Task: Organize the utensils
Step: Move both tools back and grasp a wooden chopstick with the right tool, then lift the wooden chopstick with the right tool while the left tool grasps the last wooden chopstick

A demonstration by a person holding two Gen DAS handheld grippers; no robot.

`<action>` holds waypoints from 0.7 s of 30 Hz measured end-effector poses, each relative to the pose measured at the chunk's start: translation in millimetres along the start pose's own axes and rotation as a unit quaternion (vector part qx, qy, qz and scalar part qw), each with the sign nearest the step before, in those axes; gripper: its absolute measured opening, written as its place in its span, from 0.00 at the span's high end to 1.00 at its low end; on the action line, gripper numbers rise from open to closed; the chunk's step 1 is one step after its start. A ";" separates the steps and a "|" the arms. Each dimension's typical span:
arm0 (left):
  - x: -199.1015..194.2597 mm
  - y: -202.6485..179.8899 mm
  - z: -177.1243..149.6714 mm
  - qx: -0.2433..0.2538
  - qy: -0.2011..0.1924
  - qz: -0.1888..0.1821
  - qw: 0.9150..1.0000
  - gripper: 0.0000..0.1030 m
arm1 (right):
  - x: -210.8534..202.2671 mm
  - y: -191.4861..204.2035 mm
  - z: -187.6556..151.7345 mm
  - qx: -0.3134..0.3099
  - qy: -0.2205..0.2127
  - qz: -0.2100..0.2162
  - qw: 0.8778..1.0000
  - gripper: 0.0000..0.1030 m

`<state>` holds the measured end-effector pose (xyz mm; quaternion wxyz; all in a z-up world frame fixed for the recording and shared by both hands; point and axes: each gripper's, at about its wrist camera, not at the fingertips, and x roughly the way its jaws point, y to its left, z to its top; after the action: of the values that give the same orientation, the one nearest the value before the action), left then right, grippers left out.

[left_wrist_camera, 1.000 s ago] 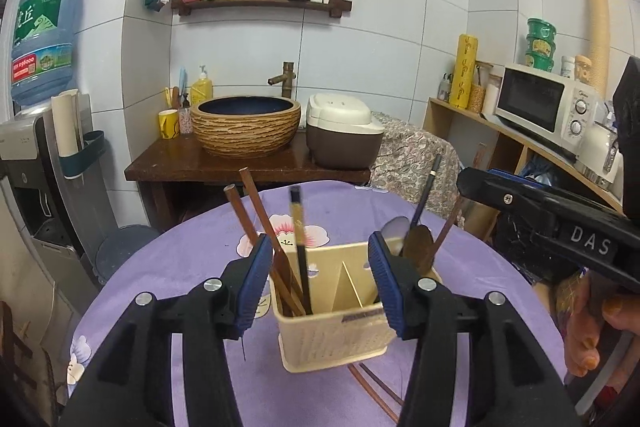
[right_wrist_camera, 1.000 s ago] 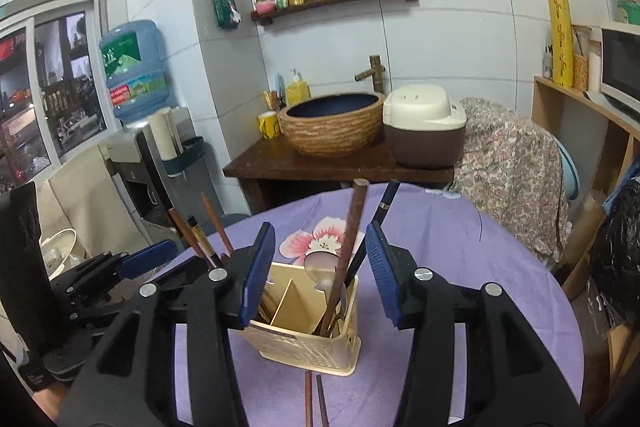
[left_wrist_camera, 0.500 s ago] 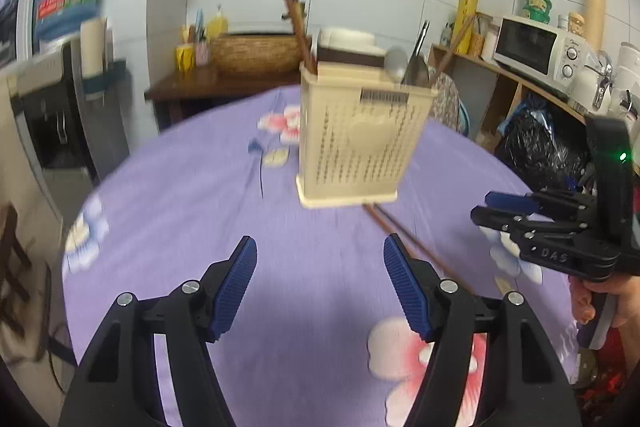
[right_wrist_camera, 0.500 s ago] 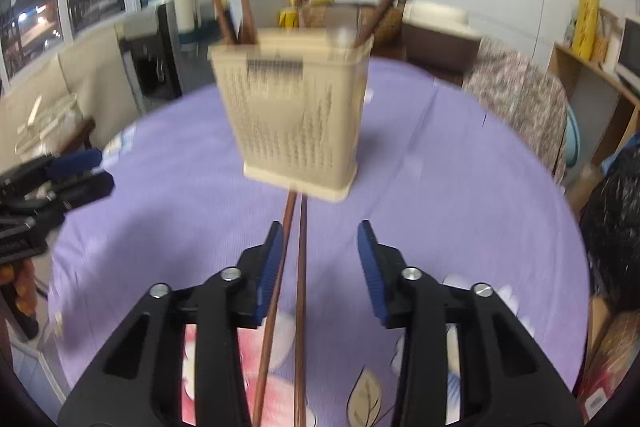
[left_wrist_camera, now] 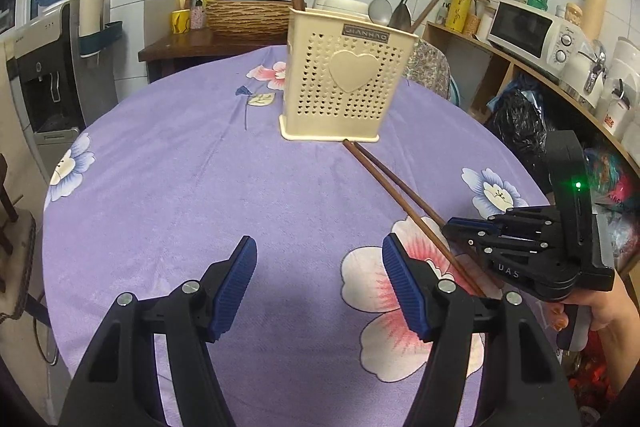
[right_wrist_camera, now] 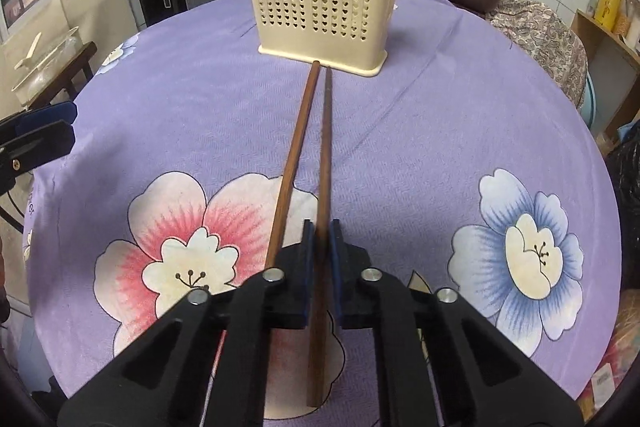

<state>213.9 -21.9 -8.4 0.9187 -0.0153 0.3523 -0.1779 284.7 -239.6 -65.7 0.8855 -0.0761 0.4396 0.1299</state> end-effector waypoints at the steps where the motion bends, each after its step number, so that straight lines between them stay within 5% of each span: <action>1: 2.6 -3.2 -0.6 0.003 0.004 -0.001 1.000 0.38 | -2.1 -1.7 -3.9 0.004 -0.002 -0.004 1.000 0.93; 11: 43.5 -58.1 4.7 0.030 0.039 -0.030 0.998 0.38 | -33.7 -43.6 -43.3 0.098 -0.018 -0.006 0.995 0.91; 21: 90.8 -105.1 13.8 0.052 0.081 0.008 0.995 0.39 | -59.3 -64.1 -55.1 0.134 -0.068 -0.017 0.989 0.76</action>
<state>252.2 -152.2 -40.2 0.8879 0.0499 0.4161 -0.1897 227.6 -324.2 -50.2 0.9175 0.0448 0.3906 0.0601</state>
